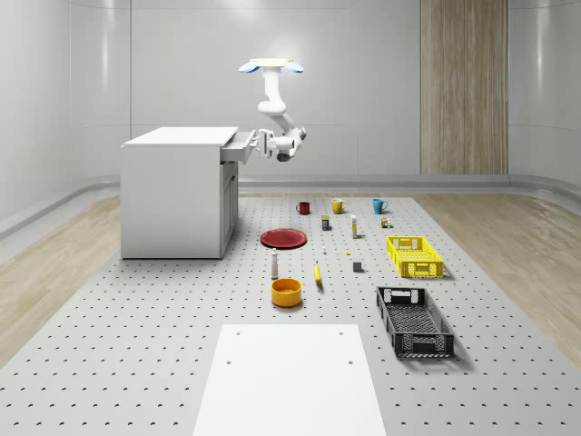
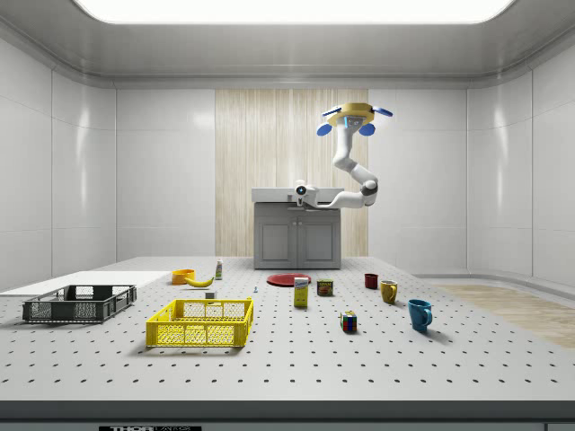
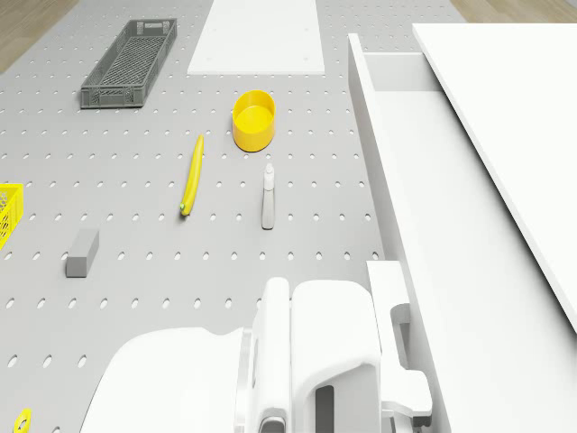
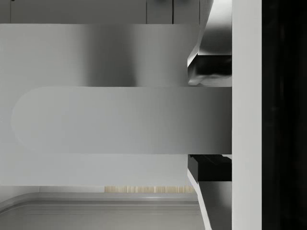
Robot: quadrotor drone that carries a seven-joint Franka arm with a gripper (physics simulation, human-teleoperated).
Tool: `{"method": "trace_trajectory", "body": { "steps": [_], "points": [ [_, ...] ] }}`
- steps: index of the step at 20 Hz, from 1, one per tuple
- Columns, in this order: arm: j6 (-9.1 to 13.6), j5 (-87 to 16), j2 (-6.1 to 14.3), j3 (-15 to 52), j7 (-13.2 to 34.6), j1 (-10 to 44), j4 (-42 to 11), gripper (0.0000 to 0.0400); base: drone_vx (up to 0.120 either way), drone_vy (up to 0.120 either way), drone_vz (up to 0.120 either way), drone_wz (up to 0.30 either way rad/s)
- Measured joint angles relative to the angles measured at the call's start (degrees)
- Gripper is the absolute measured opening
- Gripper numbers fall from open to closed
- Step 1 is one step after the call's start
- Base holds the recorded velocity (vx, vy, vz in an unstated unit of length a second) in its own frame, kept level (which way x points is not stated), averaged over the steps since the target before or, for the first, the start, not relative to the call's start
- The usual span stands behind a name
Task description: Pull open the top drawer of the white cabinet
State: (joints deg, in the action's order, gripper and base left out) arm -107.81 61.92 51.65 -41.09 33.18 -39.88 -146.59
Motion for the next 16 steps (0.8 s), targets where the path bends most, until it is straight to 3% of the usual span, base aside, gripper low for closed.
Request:
{"method": "trace_trajectory", "body": {
  "steps": [6,16],
  "points": [
    [-0.2,-0.2,0.2,-0.1,0.1,-0.3,0.0,0.0125,0.000,0.000,0.000,0.000],
    [0.7,-1.9,0.8,-1.6,0.7,-0.2,0.5,0.0115,0.000,0.000,0.000,0.000]
  ]
}}
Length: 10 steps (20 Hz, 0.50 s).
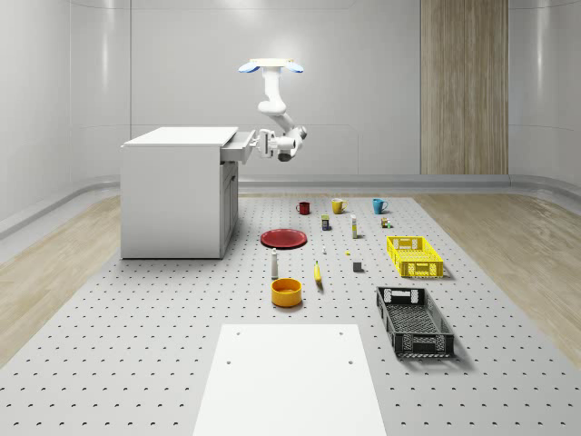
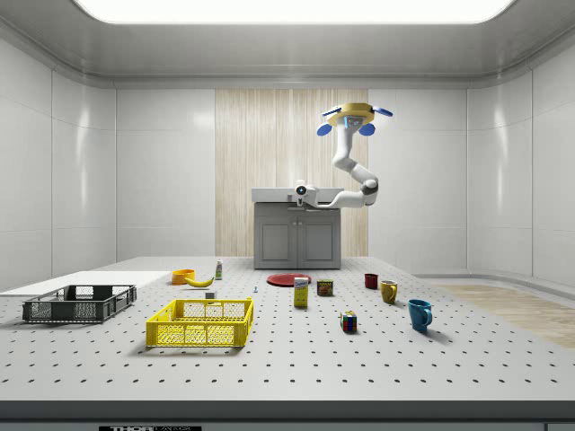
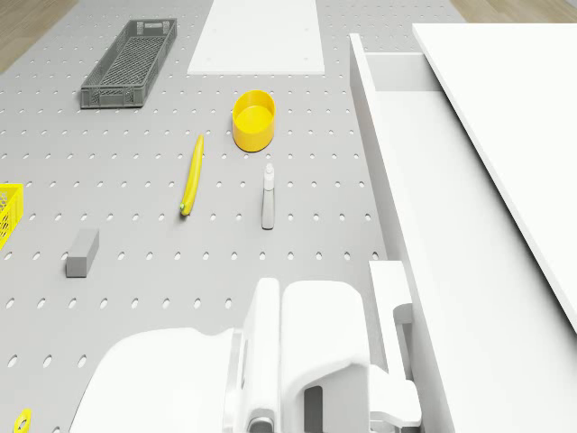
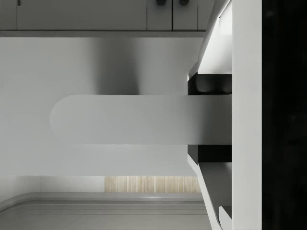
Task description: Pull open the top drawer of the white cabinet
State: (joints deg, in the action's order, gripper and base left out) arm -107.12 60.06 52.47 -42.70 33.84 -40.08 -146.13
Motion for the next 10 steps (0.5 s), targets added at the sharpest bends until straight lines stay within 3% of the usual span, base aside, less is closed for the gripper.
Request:
{"method": "trace_trajectory", "body": {
  "steps": [10],
  "points": [
    [2.1,-3.0,1.0,-2.8,1.2,0.2,1.1,0.0115,0.000,0.000,0.000,0.000]
  ]
}}
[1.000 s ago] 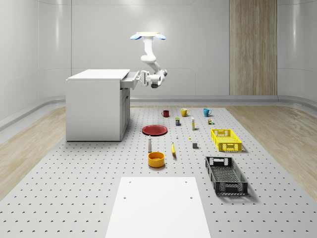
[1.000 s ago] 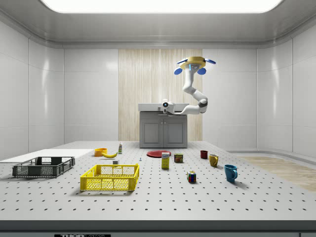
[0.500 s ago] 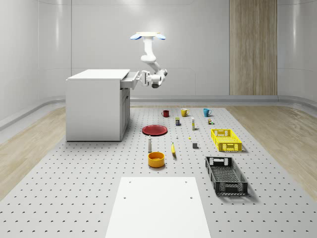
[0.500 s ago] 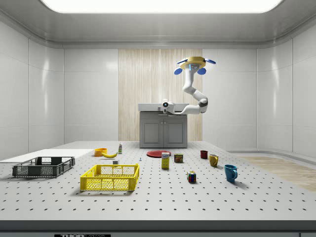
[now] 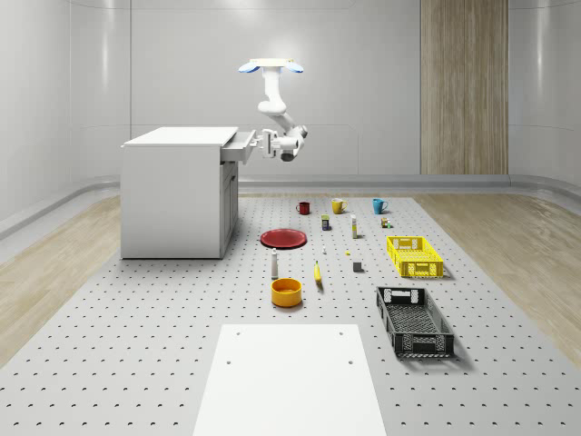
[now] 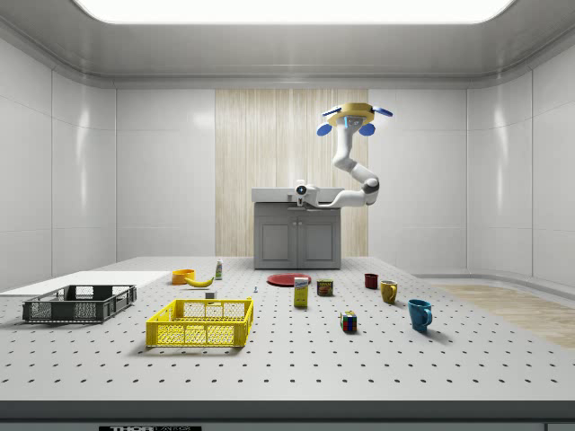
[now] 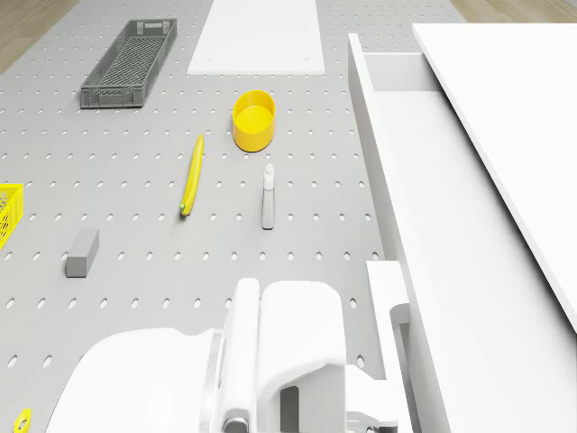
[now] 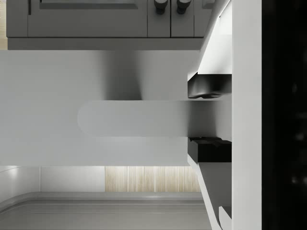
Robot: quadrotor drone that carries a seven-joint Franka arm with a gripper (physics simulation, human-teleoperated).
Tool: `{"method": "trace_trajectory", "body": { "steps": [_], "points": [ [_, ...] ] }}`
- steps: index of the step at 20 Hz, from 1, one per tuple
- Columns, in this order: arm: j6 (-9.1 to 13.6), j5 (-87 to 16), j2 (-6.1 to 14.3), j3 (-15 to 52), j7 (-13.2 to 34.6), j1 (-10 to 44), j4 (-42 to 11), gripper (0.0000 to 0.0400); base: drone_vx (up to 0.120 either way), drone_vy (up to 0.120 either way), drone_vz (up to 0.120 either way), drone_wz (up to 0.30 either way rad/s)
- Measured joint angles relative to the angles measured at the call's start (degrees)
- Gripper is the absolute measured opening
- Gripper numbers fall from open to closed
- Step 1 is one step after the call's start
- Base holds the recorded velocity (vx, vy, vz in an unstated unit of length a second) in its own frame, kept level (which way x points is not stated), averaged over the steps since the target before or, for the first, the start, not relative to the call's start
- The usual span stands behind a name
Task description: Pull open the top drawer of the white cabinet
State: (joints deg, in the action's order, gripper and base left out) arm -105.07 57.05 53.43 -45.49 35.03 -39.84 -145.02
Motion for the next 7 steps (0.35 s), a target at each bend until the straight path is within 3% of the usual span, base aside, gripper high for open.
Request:
{"method": "trace_trajectory", "body": {
  "steps": [7],
  "points": [
    [2.1,-2.9,0.9,-2.8,1.0,0.0,1.4,0.0112,0.000,0.000,0.000,0.000]
  ]
}}
